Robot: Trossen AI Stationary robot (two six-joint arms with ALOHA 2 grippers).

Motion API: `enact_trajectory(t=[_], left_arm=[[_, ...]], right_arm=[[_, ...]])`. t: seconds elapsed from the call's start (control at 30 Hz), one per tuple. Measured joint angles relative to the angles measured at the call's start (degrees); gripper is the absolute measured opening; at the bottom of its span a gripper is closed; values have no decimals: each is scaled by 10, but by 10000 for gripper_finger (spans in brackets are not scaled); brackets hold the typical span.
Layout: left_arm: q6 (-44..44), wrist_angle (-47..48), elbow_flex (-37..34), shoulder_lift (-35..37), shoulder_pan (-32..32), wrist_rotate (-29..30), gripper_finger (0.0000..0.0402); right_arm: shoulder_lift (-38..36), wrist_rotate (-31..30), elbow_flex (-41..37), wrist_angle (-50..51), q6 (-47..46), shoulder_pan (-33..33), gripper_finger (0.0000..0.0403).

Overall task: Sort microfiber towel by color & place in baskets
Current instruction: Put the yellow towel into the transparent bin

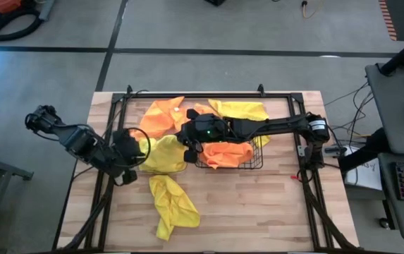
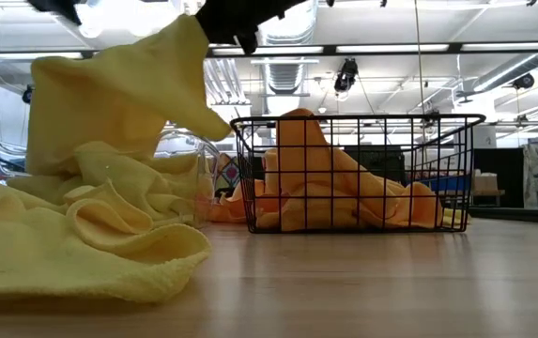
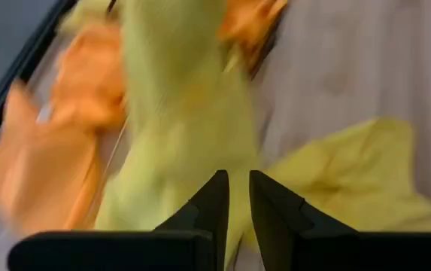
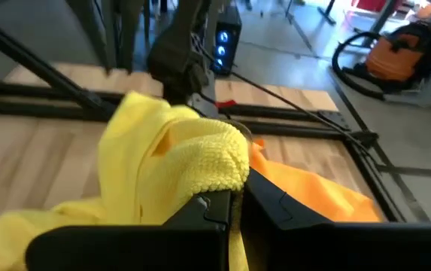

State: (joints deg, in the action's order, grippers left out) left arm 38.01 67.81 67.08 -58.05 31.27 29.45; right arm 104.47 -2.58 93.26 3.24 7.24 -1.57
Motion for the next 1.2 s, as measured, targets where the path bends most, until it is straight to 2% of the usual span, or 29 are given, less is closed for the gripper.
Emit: enact_trajectory(t=[0.13, 0.3, 0.4, 0.53, 0.73, 0.9, 1.2], left_arm=[[-51, -77, -29, 7, 0, 37, 38], [-30, -95, -76, 7, -3, 120, 38], [-20, -124, -106, 7, -4, 127, 38], [-14, -169, -144, 6, -5, 126, 38], [56, -167, -200, 7, -12, 134, 38], [83, -168, -231, 7, -26, 107, 38], [156, -123, -252, 6, -45, -5, 38]], right_arm=[[0, 0, -36, -81, -3, 3, 9], [8, 0, -68, -147, -13, 5, 9], [17, 0, -78, -195, -23, 7, 9], [24, 0, -84, -204, -33, 7, 9], [25, 0, -89, -198, -45, 7, 9], [23, -4, -79, -162, -43, 7, 28], [-1, -5, -39, -1, -43, 7, 121]])
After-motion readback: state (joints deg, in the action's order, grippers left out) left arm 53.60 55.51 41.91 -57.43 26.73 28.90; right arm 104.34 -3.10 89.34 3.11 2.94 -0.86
